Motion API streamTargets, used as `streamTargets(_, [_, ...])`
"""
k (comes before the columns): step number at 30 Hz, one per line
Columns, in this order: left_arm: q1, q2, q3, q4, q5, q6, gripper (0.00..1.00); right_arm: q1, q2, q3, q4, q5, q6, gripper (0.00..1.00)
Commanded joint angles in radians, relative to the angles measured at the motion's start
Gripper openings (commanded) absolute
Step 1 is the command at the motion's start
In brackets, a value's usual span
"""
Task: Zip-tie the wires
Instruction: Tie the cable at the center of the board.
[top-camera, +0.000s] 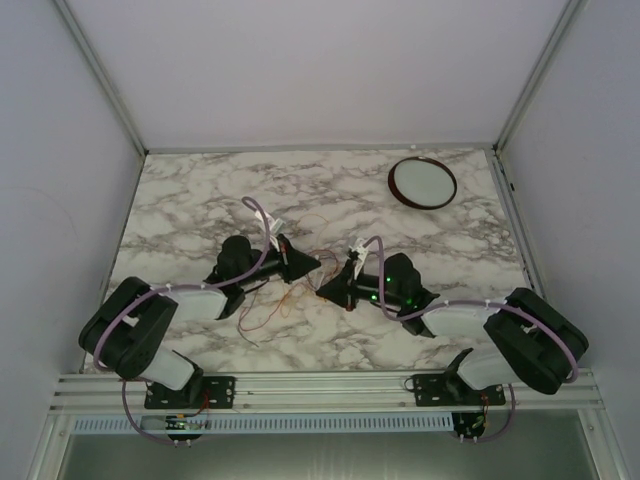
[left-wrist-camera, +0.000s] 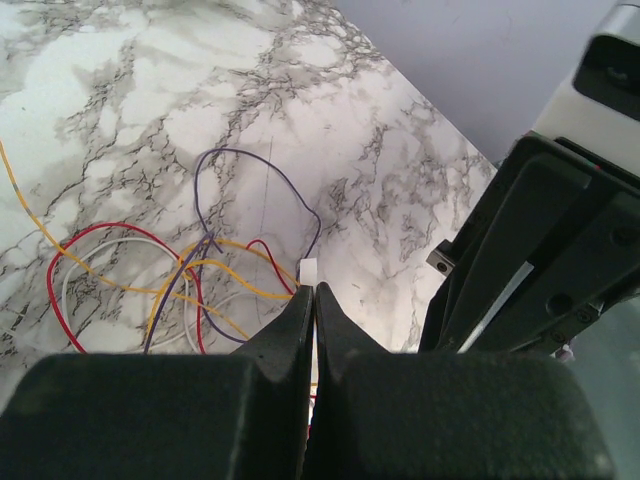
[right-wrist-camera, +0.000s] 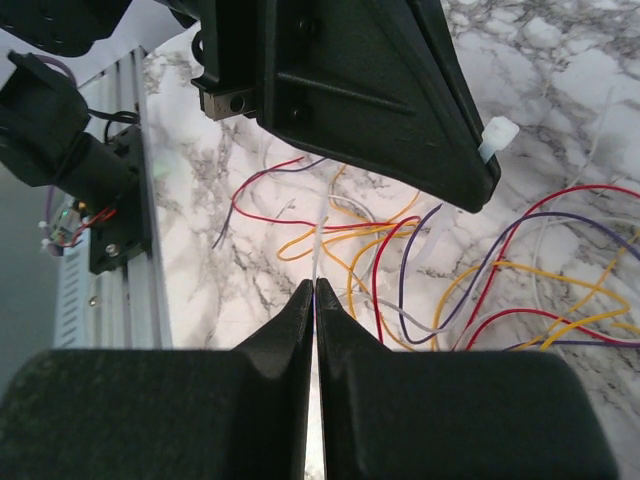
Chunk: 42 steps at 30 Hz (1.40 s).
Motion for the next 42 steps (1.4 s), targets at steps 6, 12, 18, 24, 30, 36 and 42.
streamTargets(6, [-0.006,-0.075,-0.102,0.256,0.008,0.051,0.00,-0.051,0.030,0.088,-0.093,-0.215,0.065,0.00])
streamTargets(12, [-0.009,-0.107,-0.149,0.339,-0.018,0.128,0.00,-0.058,0.092,0.154,-0.194,-0.292,0.042,0.00])
streamTargets(18, [-0.033,-0.166,-0.194,0.323,-0.090,0.288,0.00,-0.061,0.128,0.217,-0.301,-0.338,0.037,0.00])
streamTargets(24, [-0.064,-0.203,-0.209,0.241,-0.145,0.446,0.00,-0.064,0.135,0.245,-0.371,-0.379,0.016,0.00])
streamTargets(30, [-0.087,-0.222,-0.240,0.237,-0.143,0.576,0.00,-0.071,0.157,0.273,-0.414,-0.441,-0.002,0.00])
streamTargets(36, [-0.098,-0.223,-0.245,0.249,-0.123,0.615,0.00,-0.077,0.168,0.305,-0.474,-0.490,-0.045,0.00])
streamTargets(42, [-0.104,-0.206,-0.246,0.282,-0.112,0.630,0.00,-0.085,0.200,0.352,-0.571,-0.562,-0.099,0.00])
